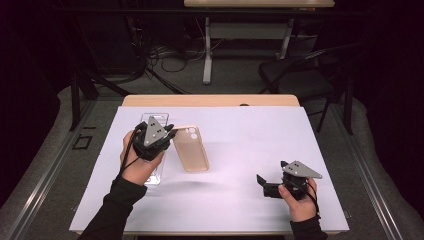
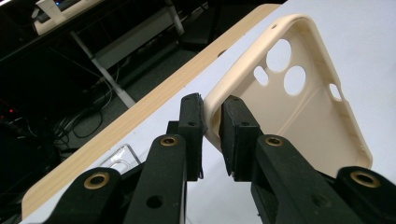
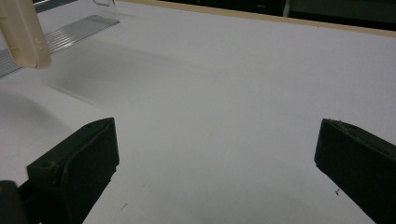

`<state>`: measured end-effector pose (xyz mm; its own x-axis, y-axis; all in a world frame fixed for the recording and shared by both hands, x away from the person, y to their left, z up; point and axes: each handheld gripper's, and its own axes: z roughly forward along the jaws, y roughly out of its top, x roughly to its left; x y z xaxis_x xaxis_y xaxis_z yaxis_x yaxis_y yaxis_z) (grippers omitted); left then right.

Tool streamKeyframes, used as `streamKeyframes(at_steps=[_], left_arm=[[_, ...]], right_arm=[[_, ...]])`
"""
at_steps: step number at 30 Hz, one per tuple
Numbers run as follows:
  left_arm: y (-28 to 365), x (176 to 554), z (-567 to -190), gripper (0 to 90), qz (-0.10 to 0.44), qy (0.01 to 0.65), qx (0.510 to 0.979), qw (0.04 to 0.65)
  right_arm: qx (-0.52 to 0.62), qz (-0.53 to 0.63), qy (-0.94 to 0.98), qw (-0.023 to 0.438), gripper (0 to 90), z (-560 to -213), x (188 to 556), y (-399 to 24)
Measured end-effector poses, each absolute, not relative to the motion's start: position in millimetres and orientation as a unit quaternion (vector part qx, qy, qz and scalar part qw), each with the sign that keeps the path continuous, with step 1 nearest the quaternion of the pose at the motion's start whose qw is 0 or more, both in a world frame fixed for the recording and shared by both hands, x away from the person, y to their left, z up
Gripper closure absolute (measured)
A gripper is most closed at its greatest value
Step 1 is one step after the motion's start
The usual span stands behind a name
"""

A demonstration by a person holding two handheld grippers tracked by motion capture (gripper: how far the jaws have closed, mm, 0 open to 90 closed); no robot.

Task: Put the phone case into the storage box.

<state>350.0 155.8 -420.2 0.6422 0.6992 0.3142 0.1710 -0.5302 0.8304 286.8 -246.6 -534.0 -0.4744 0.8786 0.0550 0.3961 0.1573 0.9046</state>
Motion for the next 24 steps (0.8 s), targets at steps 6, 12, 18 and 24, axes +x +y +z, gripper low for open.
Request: streamKeyframes(at_steps=[6,12,18,24], left_arm=[[156,357,-417,79.6,0.332,0.267,0.809,0.404],[158,366,-414,79.7,0.336,0.264,0.809,0.404],[164,375,-412,79.7,0.33,0.267,0.809,0.408],[170,381,-406,79.7,0.341,0.267,0.807,0.402]], right_arm=[[0.443,0.473,0.717,0.257,0.0,-534,287,-246],[0.446,0.472,0.716,0.256,0.0,-535,287,-246],[0.446,0.472,0.716,0.255,0.0,-535,287,-246],[0.445,0.471,0.718,0.255,0.0,-536,287,-245]])
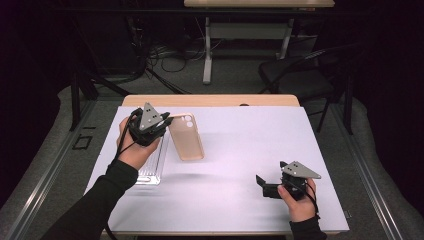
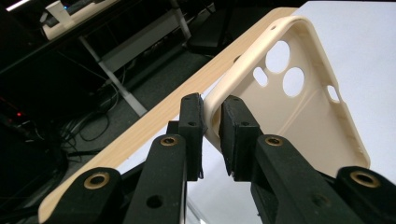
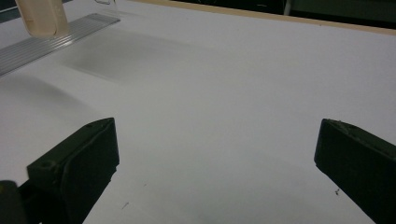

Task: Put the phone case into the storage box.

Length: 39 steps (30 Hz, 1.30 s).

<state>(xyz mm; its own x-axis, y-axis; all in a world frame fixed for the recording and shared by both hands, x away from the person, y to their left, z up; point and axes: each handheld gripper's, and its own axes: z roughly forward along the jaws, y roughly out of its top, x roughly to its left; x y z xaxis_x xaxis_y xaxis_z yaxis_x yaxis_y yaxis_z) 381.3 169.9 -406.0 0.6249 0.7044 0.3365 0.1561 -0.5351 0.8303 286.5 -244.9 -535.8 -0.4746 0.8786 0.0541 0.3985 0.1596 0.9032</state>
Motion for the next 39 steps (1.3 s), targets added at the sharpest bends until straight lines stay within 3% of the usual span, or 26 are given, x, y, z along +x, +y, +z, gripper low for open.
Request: streamKeyframes(at_steps=[39], left_arm=[[187,424,-383,79.7,0.424,0.243,0.801,0.346]], right_arm=[[0.444,0.47,0.72,0.253,0.0,-539,286,-244]])
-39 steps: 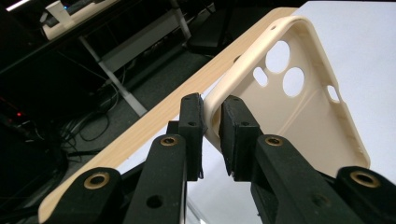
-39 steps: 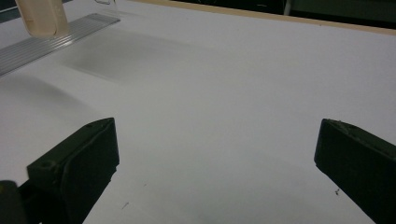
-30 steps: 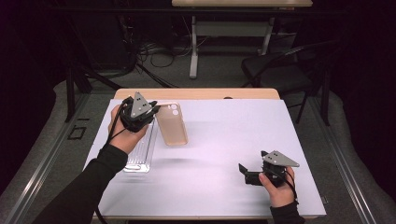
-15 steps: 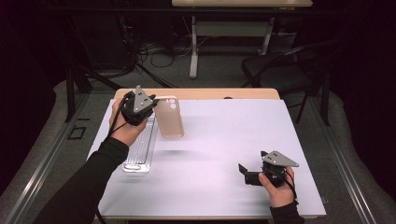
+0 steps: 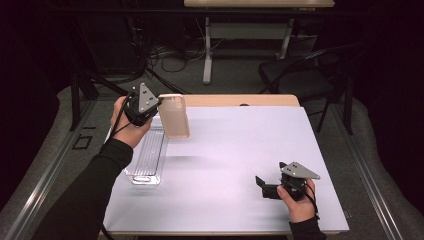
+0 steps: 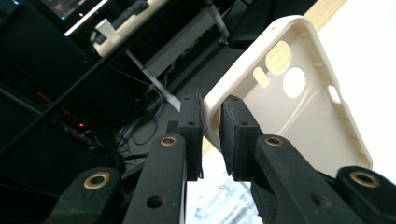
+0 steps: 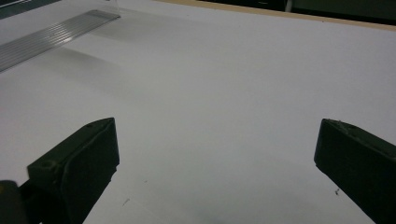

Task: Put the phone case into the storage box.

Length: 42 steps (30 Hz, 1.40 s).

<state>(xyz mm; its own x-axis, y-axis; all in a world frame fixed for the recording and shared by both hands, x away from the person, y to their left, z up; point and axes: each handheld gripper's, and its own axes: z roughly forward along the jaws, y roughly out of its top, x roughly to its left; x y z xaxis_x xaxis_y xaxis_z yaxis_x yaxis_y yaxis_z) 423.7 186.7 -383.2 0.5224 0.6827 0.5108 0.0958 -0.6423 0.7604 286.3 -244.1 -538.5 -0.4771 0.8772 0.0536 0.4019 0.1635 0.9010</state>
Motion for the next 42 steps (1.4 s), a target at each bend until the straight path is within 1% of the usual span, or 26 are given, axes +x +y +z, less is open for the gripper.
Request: streamKeyframes(at_steps=[9,21,32,42], left_arm=[[201,427,-371,79.7,0.445,0.24,0.794,0.338],[220,435,-368,79.8,0.467,0.236,0.79,0.322],[234,448,-376,79.8,0.488,0.229,0.785,0.306],[240,459,-384,79.8,0.498,0.226,0.779,0.305]], right_arm=[[0.446,0.469,0.719,0.253,0.0,-539,285,-244],[0.443,0.464,0.722,0.258,0.0,-539,286,-243],[0.446,0.46,0.723,0.259,0.0,-540,284,-240],[0.444,0.457,0.725,0.261,0.0,-542,285,-239]])
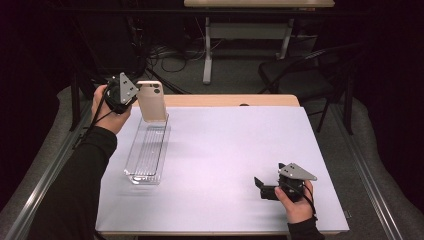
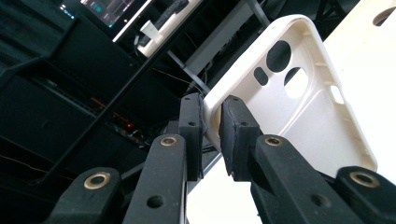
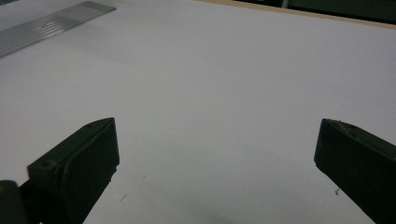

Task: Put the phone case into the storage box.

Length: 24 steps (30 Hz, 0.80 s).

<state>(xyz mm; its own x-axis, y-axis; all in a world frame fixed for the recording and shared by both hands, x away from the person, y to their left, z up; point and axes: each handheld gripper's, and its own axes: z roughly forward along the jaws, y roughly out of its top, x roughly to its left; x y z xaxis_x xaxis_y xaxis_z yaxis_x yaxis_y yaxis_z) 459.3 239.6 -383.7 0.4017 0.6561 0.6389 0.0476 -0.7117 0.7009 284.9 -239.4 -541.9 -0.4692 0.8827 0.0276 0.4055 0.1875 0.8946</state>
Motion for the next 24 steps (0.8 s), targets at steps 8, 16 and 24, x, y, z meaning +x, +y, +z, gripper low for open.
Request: streamKeyframes(at_steps=[8,16,24], left_arm=[[245,465,-392,79.8,0.498,0.232,0.776,0.309],[251,470,-397,79.8,0.502,0.239,0.772,0.307],[252,474,-402,79.8,0.507,0.241,0.771,0.3]], right_arm=[[0.445,0.456,0.724,0.265,0.0,-542,284,-240],[0.444,0.453,0.726,0.266,0.0,-542,284,-240],[0.444,0.456,0.726,0.261,0.0,-543,284,-239]])
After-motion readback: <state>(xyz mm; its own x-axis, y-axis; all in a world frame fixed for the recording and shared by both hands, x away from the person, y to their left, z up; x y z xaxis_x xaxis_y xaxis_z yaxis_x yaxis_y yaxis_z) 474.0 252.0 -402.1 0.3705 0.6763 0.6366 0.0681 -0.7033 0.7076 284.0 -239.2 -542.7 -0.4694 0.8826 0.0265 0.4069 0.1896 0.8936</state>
